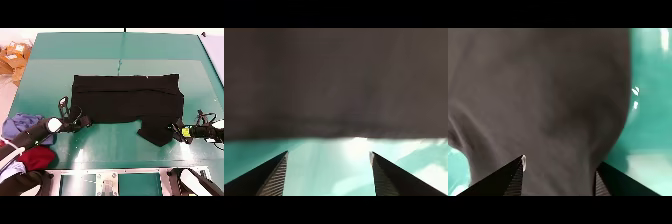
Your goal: Fold the shirts.
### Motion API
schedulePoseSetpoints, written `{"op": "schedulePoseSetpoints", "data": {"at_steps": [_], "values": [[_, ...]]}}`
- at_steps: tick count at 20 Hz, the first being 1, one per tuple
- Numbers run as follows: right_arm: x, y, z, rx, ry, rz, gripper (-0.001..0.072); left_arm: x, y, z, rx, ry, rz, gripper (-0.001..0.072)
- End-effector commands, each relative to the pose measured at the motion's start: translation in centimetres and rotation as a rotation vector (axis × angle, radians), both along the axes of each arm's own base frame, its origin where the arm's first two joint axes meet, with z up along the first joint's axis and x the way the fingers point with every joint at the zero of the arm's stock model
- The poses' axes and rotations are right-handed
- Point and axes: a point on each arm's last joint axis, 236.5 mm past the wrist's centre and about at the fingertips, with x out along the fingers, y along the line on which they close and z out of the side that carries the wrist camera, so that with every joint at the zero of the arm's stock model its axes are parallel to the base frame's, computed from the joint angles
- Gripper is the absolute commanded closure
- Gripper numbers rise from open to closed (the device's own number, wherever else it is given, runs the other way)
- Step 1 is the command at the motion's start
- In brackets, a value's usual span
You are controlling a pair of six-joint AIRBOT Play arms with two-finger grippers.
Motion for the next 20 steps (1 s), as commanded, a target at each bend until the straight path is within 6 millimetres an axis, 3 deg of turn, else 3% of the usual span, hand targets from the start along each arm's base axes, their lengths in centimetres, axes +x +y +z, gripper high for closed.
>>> {"op": "schedulePoseSetpoints", "data": {"at_steps": [1, 2, 3, 4, 5, 6, 8, 9, 11, 14, 18, 20], "values": [[1.3, -0.3, 0.2, -0.03, -0.054, 0.011, 0.0223, 0.9, -0.2, -0.7, -0.001, 0.003, 0.027, 0.0112], [1.3, -0.3, 0.2, -0.034, -0.058, 0.021, 0.0224, 1.3, -0.3, -0.4, 0.002, -0.015, 0.016, 0.0186], [1.3, -0.3, 0.2, -0.037, -0.061, 0.028, 0.0224, 1.6, -0.4, 0.0, 0.011, -0.036, -0.007, 0.0485], [1.3, -0.4, 0.2, -0.039, -0.063, 0.03, 0.0224, 1.7, -0.6, 0.3, 0.023, -0.051, -0.046, 0.0655], [1.4, -0.5, 0.3, -0.044, -0.07, 0.041, 0.0224, 1.9, -0.6, 0.4, 0.038, -0.063, -0.066, 0.0654], [1.6, -0.6, 0.5, -0.05, -0.08, 0.05, 0.0285, 2.0, -0.2, 0.4, 0.053, -0.07, -0.074, 0.0683], [2.1, -0.8, 1.0, -0.065, -0.104, 0.083, 0.0639, 2.4, 1.1, 0.2, 0.055, -0.045, -0.039, 0.0684], [2.2, -0.8, 1.3, -0.069, -0.114, 0.107, 0.0696, 2.4, 1.8, 0.0, 0.062, -0.03, -0.037, 0.0684], [2.3, -0.7, 1.9, -0.067, -0.119, 0.139, 0.0696, 2.1, 2.9, 0.0, 0.083, -0.001, -0.074, 0.0684], [1.5, -0.7, 2.0, -0.072, -0.091, 0.177, 0.0698, 1.7, 2.6, 0.6, 0.097, 0.016, -0.135, 0.0685], [-2.4, -2.0, 0.7, -0.119, 0.085, 0.194, 0.0698, -1.9, 3.2, 0.3, 0.138, 0.126, -0.243, 0.0685], [-2.5, -2.5, 0.9, -0.143, 0.09, 0.183, 0.0698, -2.8, 4.0, 0.6, 0.179, 0.137, -0.289, 0.0685]]}}
